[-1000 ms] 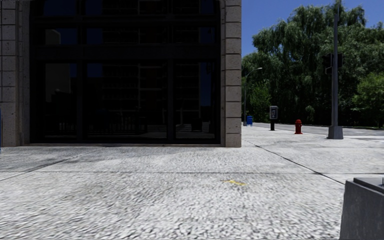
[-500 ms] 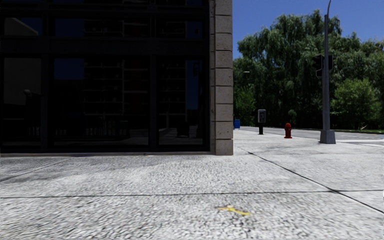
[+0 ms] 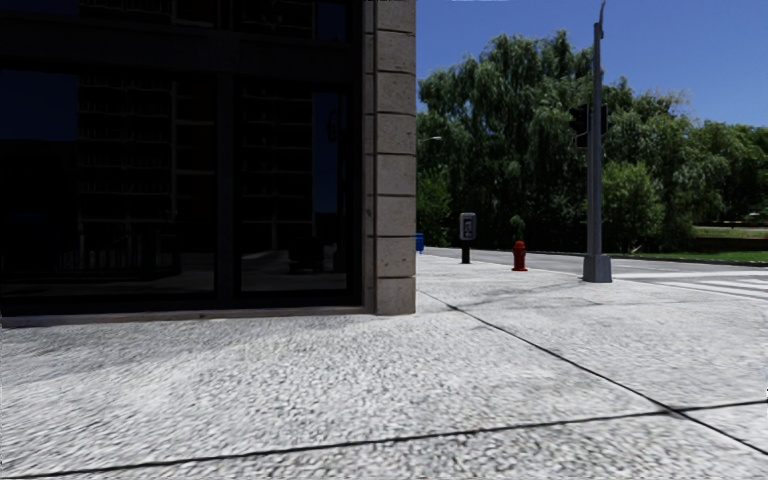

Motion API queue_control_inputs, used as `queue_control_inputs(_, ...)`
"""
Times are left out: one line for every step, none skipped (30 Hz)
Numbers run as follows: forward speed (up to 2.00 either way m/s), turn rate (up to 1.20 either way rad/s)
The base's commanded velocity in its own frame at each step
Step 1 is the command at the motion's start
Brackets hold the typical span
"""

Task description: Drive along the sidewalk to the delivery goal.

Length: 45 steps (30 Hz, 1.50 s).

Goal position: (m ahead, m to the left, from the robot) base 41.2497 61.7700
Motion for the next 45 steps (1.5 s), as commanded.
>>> queue_control_inputs(1.36, -0.48)
queue_control_inputs(2.00, -0.49)
queue_control_inputs(2.00, -0.49)
queue_control_inputs(2.00, -0.49)
queue_control_inputs(2.00, -0.49)
queue_control_inputs(2.00, -0.49)
queue_control_inputs(2.00, -0.49)
queue_control_inputs(2.00, -0.49)
queue_control_inputs(2.00, -0.49)
queue_control_inputs(2.00, -0.49)
queue_control_inputs(2.00, -0.49)
queue_control_inputs(2.00, -0.49)
queue_control_inputs(2.00, -0.49)
queue_control_inputs(2.00, -0.49)
queue_control_inputs(2.00, -0.49)
queue_control_inputs(2.00, -0.49)
queue_control_inputs(2.00, -0.49)
queue_control_inputs(2.00, -0.49)
queue_control_inputs(2.00, -0.48)
queue_control_inputs(2.00, -0.48)
queue_control_inputs(2.00, -0.48)
queue_control_inputs(2.00, -0.48)
queue_control_inputs(2.00, -0.48)
queue_control_inputs(2.00, -0.48)
queue_control_inputs(2.00, -0.48)
queue_control_inputs(2.00, -0.48)
queue_control_inputs(2.00, -0.48)
queue_control_inputs(2.00, -0.48)
queue_control_inputs(2.00, -0.46)
queue_control_inputs(2.00, -0.41)
queue_control_inputs(2.00, -0.41)
queue_control_inputs(2.00, -0.39)
queue_control_inputs(2.00, -0.26)
queue_control_inputs(2.00, -0.22)
queue_control_inputs(2.00, -0.22)
queue_control_inputs(2.00, -0.13)
queue_control_inputs(2.00, 0.00)
queue_control_inputs(2.00, 0.00)
queue_control_inputs(2.00, 0.00)
queue_control_inputs(2.00, 0.00)
queue_control_inputs(2.00, 0.00)
queue_control_inputs(2.00, 0.00)
queue_control_inputs(2.00, 0.00)
queue_control_inputs(2.00, 0.00)
queue_control_inputs(2.00, 0.00)
